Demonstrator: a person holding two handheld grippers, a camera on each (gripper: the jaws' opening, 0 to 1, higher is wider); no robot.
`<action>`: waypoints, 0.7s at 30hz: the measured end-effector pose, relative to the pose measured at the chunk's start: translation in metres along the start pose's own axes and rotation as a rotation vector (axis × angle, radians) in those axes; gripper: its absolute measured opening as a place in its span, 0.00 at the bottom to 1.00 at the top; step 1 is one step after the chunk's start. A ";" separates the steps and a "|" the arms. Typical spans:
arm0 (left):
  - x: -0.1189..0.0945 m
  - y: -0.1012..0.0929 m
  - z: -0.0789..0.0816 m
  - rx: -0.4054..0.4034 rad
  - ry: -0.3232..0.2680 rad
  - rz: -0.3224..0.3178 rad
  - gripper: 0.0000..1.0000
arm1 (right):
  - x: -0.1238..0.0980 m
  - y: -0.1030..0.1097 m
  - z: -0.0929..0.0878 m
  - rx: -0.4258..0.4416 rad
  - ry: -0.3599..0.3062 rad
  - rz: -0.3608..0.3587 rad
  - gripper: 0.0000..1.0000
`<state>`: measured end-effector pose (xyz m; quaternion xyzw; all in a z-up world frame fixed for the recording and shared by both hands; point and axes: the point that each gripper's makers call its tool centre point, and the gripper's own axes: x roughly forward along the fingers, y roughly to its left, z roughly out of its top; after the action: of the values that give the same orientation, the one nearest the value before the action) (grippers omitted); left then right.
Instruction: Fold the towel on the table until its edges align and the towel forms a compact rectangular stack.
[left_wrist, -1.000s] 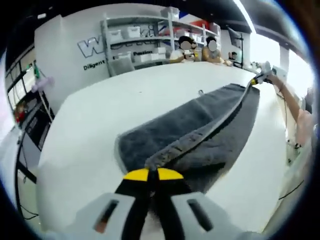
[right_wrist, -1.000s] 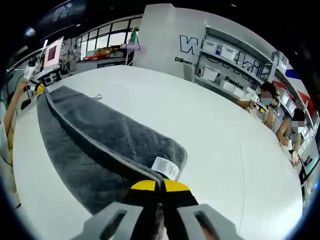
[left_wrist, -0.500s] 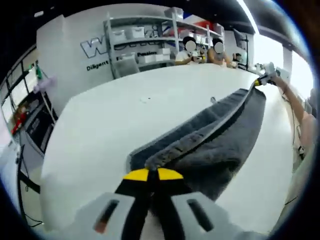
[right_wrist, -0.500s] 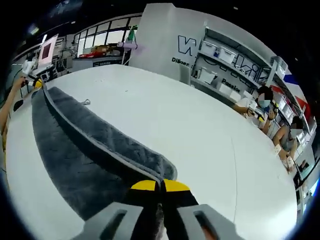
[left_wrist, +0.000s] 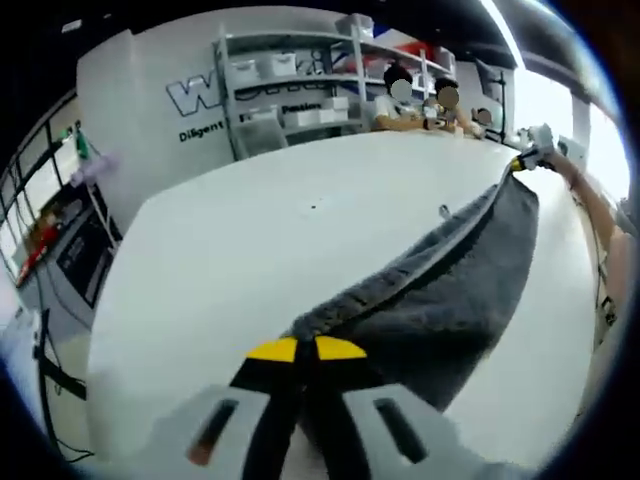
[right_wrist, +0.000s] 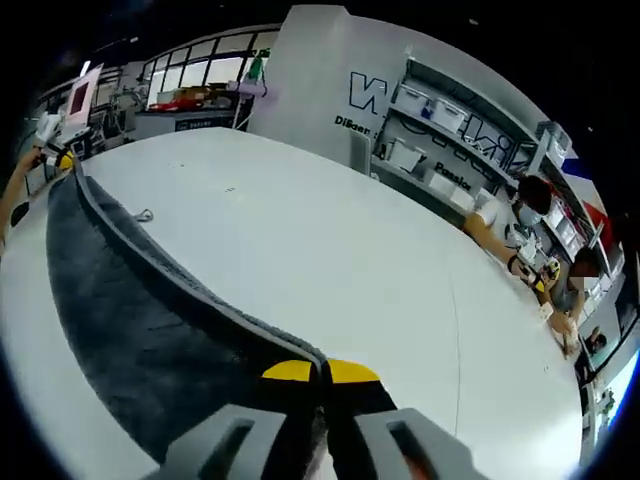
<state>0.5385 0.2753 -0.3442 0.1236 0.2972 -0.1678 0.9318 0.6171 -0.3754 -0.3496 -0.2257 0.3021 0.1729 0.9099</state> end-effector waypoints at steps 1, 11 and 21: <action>0.002 0.002 0.001 -0.004 -0.002 0.002 0.05 | 0.002 0.000 0.000 0.003 0.002 0.000 0.02; 0.037 0.007 -0.006 -0.017 0.045 0.020 0.06 | 0.040 0.002 -0.012 0.049 0.040 -0.018 0.03; 0.062 0.012 -0.017 -0.036 0.026 0.043 0.12 | 0.053 -0.002 -0.026 0.006 0.034 -0.108 0.10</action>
<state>0.5820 0.2768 -0.3926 0.1155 0.3093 -0.1408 0.9334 0.6460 -0.3805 -0.4011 -0.2418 0.3052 0.1185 0.9134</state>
